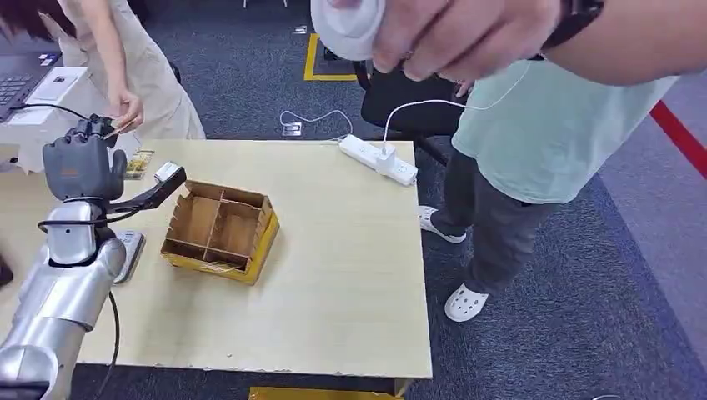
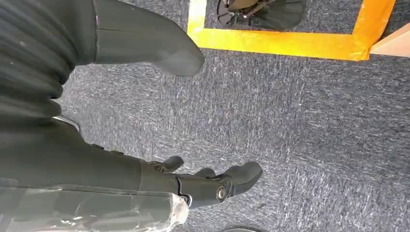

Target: Pass the card to the sensor for recognition and then transmit it.

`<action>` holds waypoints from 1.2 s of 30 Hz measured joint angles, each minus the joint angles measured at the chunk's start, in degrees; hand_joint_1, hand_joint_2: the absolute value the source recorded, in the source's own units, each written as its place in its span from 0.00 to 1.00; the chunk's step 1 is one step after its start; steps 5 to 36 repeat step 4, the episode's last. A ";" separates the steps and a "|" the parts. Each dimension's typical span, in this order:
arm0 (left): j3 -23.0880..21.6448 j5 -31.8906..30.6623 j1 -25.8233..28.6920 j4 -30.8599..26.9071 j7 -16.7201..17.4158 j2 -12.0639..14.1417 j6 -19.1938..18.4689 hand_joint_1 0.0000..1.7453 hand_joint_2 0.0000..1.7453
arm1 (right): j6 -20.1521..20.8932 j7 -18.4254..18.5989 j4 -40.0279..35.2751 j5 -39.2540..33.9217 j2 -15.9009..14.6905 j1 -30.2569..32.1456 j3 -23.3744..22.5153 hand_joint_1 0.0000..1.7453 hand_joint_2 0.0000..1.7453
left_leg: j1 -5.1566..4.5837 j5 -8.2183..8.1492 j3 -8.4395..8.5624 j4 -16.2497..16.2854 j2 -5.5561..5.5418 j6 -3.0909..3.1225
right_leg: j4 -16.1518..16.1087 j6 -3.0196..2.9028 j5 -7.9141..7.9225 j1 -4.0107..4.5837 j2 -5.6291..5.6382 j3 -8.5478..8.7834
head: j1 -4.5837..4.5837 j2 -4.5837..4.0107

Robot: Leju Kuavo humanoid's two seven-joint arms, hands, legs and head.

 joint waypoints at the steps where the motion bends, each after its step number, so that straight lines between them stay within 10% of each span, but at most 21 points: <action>1: 0.19 0.13 0.00 0.19 0.00 0.22 0.02 0.00 1.00 | 0.00 0.00 0.00 0.00 0.00 0.06 -0.11 0.00 1.00 | 0.00 0.00 0.00 0.00 -0.02 0.00 | 0.00 0.00 0.00 0.00 -0.02 0.00 | 0.02 0.00; 36: 0.68 0.15 0.01 0.39 0.00 0.41 0.02 0.00 1.00 | 0.00 0.00 0.00 0.00 0.00 0.11 -0.20 0.00 1.00 | 0.01 0.01 0.00 0.00 -0.05 -0.01 | 0.02 0.00 0.00 0.01 -0.04 0.01 | 0.04 0.00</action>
